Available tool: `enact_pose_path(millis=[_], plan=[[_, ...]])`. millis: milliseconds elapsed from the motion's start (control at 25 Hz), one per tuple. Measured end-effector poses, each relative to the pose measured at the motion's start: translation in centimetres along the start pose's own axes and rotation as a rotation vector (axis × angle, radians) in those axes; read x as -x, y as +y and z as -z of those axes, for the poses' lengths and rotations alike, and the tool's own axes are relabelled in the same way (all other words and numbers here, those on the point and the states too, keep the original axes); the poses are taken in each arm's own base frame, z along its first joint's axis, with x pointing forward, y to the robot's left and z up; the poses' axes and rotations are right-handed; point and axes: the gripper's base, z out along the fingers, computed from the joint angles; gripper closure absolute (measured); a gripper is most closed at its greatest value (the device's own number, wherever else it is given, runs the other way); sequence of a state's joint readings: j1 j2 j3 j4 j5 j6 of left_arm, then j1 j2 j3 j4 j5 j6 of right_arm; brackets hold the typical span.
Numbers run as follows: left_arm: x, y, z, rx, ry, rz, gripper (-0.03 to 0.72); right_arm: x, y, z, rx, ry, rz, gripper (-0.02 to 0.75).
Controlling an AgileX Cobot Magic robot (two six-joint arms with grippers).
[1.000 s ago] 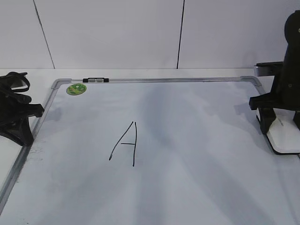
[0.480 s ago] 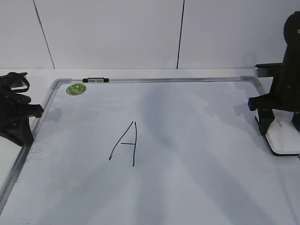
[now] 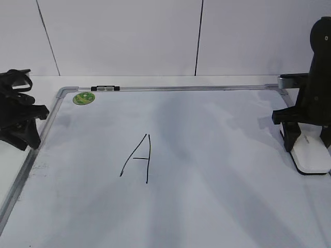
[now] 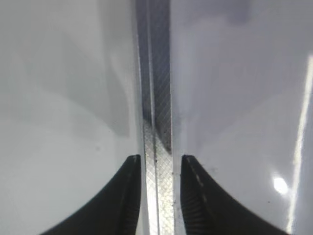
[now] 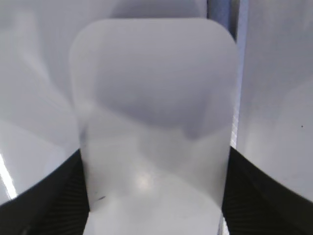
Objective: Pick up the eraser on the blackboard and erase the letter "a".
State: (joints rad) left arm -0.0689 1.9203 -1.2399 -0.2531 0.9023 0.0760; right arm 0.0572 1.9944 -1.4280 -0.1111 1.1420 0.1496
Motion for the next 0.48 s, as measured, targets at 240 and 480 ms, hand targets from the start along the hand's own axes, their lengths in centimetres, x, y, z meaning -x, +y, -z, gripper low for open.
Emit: enact_pose_path(millis=[240, 480], plan=[[0.3, -0.7, 3.0, -0.009, -0.074, -0.019, 0.454, 0.1, 0.0, -0.1, -0.001, 0.007, 0.000, 0.168], [0.2, -1.0, 4.6, -0.013, -0.115, -0.029, 0.452, 0.1, 0.0, -0.2, -0.003, 0.010, 0.023, 0.161]])
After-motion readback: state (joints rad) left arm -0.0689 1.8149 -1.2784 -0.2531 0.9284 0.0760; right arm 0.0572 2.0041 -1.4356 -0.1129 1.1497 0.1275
